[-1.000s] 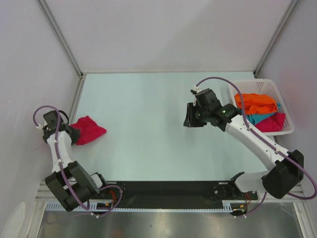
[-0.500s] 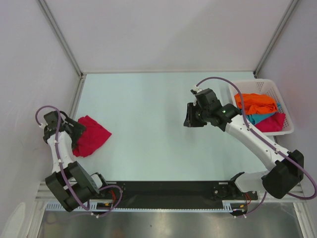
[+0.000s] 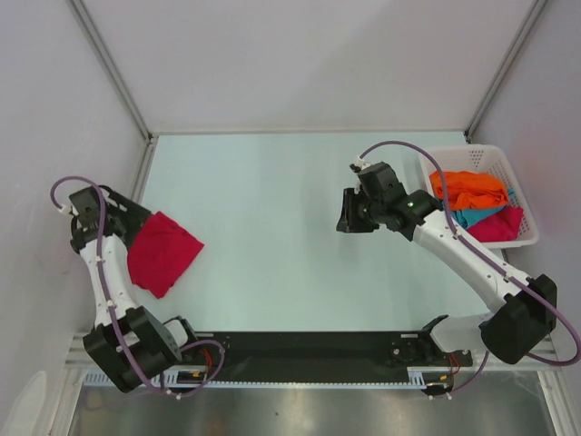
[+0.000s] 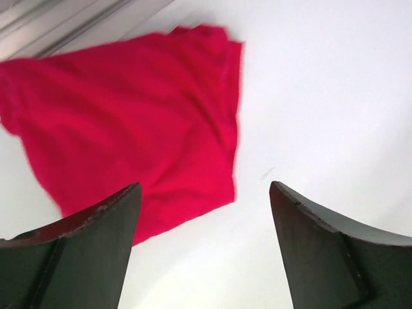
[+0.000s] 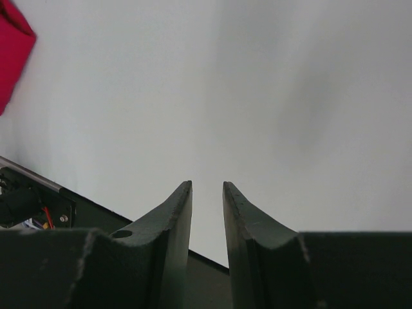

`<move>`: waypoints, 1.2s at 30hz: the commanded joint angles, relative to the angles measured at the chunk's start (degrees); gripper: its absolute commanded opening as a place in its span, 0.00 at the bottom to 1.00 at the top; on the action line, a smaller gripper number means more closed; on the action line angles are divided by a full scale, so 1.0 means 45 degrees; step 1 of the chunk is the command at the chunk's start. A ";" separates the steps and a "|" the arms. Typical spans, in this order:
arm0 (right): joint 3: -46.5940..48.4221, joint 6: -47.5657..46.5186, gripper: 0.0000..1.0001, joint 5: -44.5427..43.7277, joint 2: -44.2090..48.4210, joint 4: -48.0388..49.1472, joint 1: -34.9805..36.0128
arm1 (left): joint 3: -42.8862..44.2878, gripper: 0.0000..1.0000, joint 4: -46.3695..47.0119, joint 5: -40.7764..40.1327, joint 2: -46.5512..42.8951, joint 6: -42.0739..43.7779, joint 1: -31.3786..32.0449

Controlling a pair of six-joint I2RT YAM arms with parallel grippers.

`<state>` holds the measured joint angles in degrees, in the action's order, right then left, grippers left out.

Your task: Fold and stack the t-shirts

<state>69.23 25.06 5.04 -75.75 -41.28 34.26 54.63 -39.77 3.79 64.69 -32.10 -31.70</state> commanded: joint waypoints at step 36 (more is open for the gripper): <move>0.0514 0.0252 0.31 -0.0475 -0.0668 0.0071 -0.0094 | 0.1063 0.85 0.3017 0.0661 0.7266 -0.1598 0.3628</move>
<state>69.23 26.50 3.92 -79.09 -40.93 34.15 59.59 -27.09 8.47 97.01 -37.76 -14.52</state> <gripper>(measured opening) 0.315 0.853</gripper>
